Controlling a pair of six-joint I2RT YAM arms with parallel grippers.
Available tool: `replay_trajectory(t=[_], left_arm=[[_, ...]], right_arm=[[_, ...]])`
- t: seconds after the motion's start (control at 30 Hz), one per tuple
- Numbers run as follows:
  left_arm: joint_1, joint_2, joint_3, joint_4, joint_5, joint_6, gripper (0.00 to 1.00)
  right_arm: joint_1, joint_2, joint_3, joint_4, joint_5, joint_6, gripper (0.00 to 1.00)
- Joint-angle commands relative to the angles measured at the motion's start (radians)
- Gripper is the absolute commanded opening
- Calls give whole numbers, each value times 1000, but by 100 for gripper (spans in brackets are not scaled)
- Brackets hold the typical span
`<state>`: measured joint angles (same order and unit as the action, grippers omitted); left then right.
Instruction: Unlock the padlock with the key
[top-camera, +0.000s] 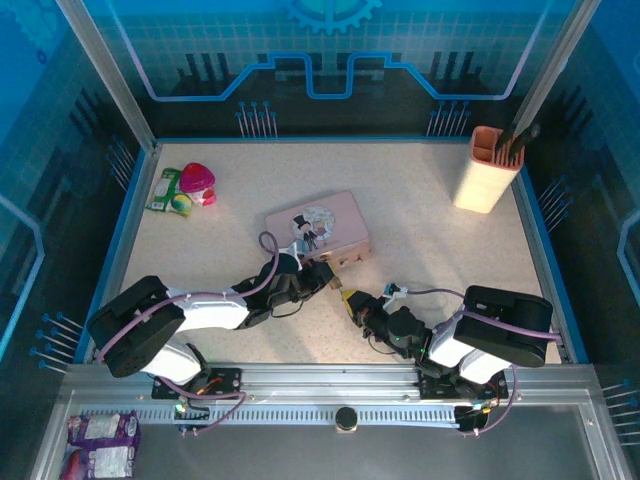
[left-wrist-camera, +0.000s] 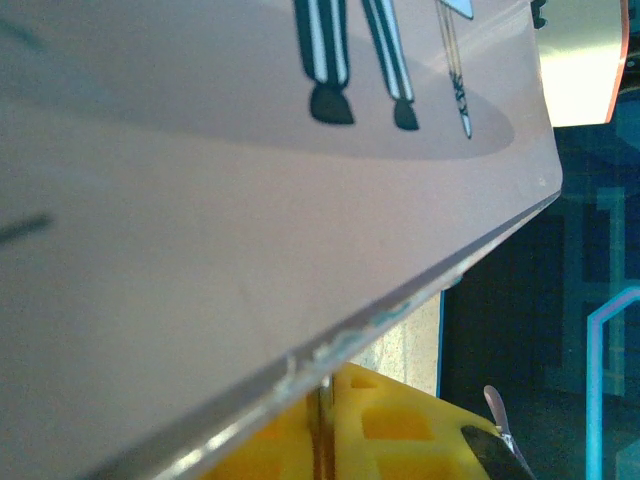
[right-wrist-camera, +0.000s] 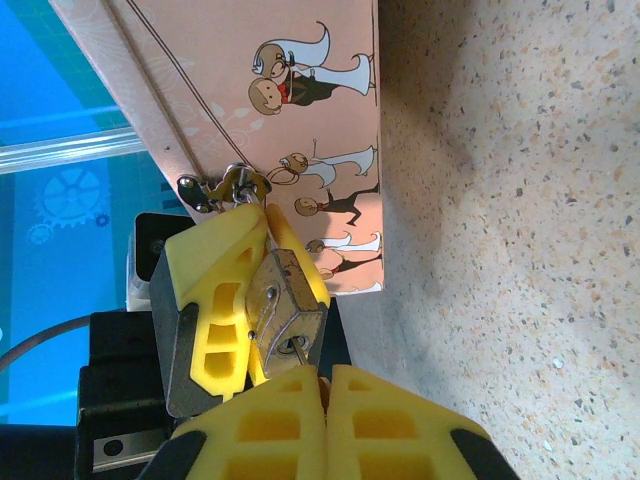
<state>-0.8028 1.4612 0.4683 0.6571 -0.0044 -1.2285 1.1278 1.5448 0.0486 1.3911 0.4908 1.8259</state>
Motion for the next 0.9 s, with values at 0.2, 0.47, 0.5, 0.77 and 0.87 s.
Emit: replay_trajectory(t=[0.2, 0.47, 0.5, 0.77, 0.87], left_arm=[[-31, -3, 43, 95, 12, -9, 0], [-59, 11, 59, 81, 0, 1, 0], [-61, 15, 61, 82, 2, 0, 0], [-78, 27, 76, 73, 4, -6, 0], [-84, 30, 79, 73, 13, -23, 0]], right_arm=[[15, 24, 37, 32, 45, 15, 0], [24, 38, 51, 32, 55, 30, 0], [25, 37, 51, 32, 58, 32, 0], [23, 42, 74, 32, 47, 38, 0], [21, 50, 84, 32, 36, 49, 0]])
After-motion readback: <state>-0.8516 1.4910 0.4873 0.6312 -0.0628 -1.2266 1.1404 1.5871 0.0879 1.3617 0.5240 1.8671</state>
